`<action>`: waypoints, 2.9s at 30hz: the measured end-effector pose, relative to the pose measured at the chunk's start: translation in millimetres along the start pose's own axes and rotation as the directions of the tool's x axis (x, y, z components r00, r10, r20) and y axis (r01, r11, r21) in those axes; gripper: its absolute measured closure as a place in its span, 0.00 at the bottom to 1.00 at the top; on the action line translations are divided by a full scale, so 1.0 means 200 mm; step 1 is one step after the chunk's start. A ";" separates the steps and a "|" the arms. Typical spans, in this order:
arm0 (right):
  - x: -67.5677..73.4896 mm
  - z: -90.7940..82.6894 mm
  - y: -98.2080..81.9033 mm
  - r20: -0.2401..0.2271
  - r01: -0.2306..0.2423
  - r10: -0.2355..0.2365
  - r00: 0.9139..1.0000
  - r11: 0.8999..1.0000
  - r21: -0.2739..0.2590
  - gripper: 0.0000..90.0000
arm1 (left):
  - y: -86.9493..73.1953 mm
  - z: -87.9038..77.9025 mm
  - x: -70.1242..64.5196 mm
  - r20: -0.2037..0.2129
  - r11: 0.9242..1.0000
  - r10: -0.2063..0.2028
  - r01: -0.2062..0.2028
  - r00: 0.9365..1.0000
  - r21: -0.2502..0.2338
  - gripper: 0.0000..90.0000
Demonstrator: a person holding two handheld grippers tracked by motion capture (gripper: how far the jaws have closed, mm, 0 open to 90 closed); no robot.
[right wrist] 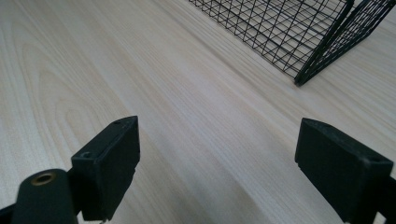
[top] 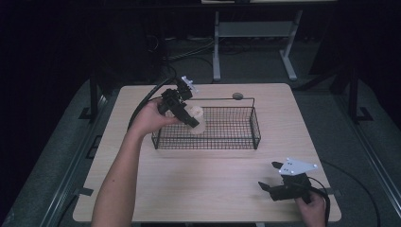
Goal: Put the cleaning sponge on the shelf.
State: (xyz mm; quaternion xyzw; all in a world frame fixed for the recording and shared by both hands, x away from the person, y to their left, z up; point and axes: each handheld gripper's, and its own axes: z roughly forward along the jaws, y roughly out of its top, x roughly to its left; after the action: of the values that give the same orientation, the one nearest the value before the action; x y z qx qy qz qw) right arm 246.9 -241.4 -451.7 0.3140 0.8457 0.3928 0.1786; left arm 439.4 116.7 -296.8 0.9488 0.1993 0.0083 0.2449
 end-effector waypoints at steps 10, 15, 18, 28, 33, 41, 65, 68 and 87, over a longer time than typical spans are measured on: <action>0.00 0.00 0.00 0.001 0.005 -0.005 1.000 1.000 -0.001 0.15 | -0.01 0.07 0.06 -0.036 1.000 -0.022 0.023 0.999 0.006 0.30; 0.00 -0.01 0.00 0.000 0.001 -0.001 1.000 1.000 -0.002 0.15 | -0.01 0.10 0.08 -0.050 0.999 -0.037 0.037 0.998 0.006 0.30; 0.00 -0.01 0.00 0.000 0.010 -0.010 1.000 1.000 -0.005 0.15 | 0.00 0.13 0.09 -0.049 0.999 -0.037 0.037 0.998 0.010 0.30; 0.00 -0.01 0.00 0.000 0.004 -0.004 1.000 1.000 -0.006 0.15 | 0.01 0.21 0.12 -0.049 0.999 -0.039 0.041 0.998 0.032 0.30; -0.01 -0.01 0.00 -0.002 0.000 0.000 1.000 1.000 -0.007 0.15 | 0.02 0.25 0.14 -0.059 0.998 -0.046 0.049 0.997 0.045 0.30; -0.01 -0.02 0.00 -0.003 0.002 -0.002 1.000 1.000 -0.007 0.15 | 0.01 0.30 0.16 -0.051 0.996 -0.076 0.078 0.996 0.046 0.30; -0.01 -0.02 0.00 -0.003 -0.004 0.004 1.000 1.000 -0.007 0.15 | -0.07 0.43 0.23 -0.044 0.985 -0.147 0.150 0.988 0.083 0.30; -0.01 -0.02 0.00 -0.001 -0.003 0.003 1.000 1.000 -0.006 0.15 | -0.08 0.45 0.23 -0.047 0.984 -0.153 0.157 0.987 0.089 0.30; -0.01 -0.02 0.00 -0.005 0.001 -0.001 1.000 1.000 -0.007 0.15 | -0.09 0.50 0.25 -0.051 0.976 -0.168 0.173 0.985 0.132 0.28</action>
State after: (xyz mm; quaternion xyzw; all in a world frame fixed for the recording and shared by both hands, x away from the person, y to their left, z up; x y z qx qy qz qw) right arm 245.7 -245.0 -449.8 0.3118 0.8450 0.3965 0.1777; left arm 489.9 104.6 -398.3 0.9424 0.2847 -0.0075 0.1756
